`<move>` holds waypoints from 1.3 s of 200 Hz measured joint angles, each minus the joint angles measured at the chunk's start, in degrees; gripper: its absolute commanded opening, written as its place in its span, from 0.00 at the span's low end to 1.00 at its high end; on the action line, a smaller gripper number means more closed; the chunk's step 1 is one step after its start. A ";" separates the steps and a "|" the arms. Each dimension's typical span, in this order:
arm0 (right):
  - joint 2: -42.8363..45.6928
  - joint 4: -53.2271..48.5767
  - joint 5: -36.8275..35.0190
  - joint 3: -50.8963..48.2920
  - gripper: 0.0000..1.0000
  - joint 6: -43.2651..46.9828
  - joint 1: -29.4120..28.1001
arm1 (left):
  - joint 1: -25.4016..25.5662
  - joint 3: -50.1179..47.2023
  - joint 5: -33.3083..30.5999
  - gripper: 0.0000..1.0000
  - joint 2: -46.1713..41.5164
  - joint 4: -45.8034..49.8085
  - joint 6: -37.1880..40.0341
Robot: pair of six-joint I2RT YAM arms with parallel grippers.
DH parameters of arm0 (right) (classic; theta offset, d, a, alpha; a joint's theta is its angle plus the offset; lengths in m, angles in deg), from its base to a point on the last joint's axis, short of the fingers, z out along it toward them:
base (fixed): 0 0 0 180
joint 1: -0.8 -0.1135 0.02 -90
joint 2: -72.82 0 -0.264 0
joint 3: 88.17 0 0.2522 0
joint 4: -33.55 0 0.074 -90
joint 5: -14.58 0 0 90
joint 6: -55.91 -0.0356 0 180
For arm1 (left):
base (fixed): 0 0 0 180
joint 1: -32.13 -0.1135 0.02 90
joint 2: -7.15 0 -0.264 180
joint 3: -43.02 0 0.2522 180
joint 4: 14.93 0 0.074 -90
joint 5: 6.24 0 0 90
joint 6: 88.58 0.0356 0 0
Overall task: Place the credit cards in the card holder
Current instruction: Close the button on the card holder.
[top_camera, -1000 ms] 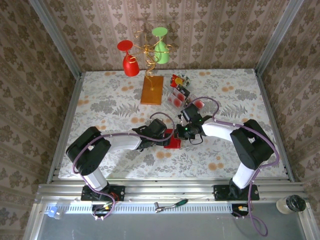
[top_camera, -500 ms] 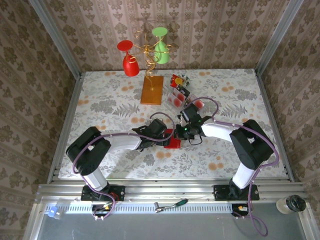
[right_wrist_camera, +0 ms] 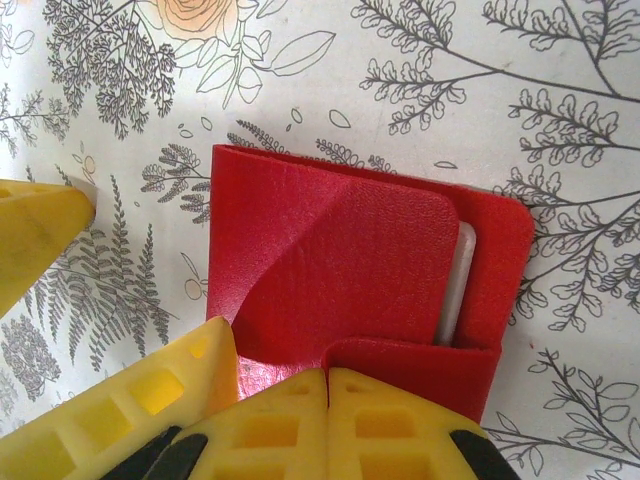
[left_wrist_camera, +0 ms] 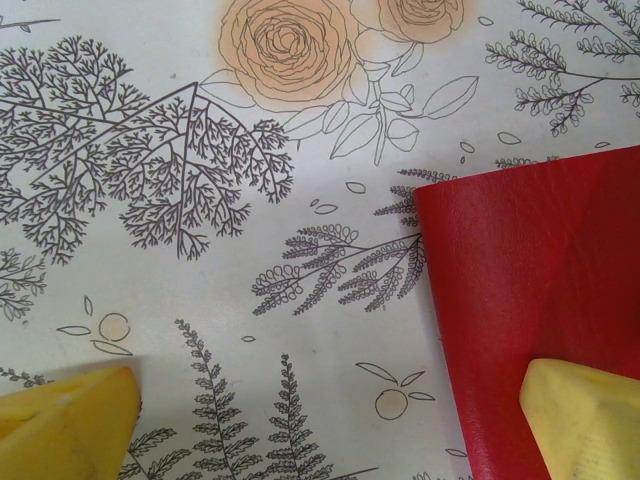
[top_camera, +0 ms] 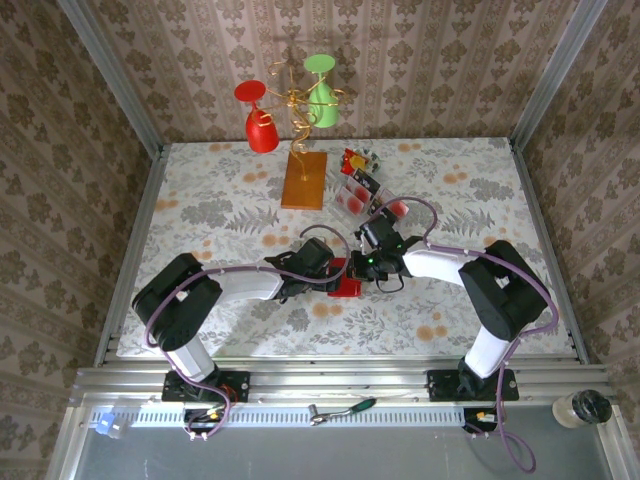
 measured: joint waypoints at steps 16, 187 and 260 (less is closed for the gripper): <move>-0.07 0.11 0.24 -0.04 0.00 -0.52 0.24 | 0.00 0.00 0.00 1.00 0.00 0.00 0.00; -2.29 -5.97 -3.96 4.00 0.00 -2.19 -0.90 | 0.04 -1.20 -0.02 1.00 -0.57 -1.66 -0.20; -0.33 -0.42 -4.66 -0.59 0.00 -5.33 -1.07 | 0.04 -1.53 0.02 1.00 -0.76 -2.12 -0.20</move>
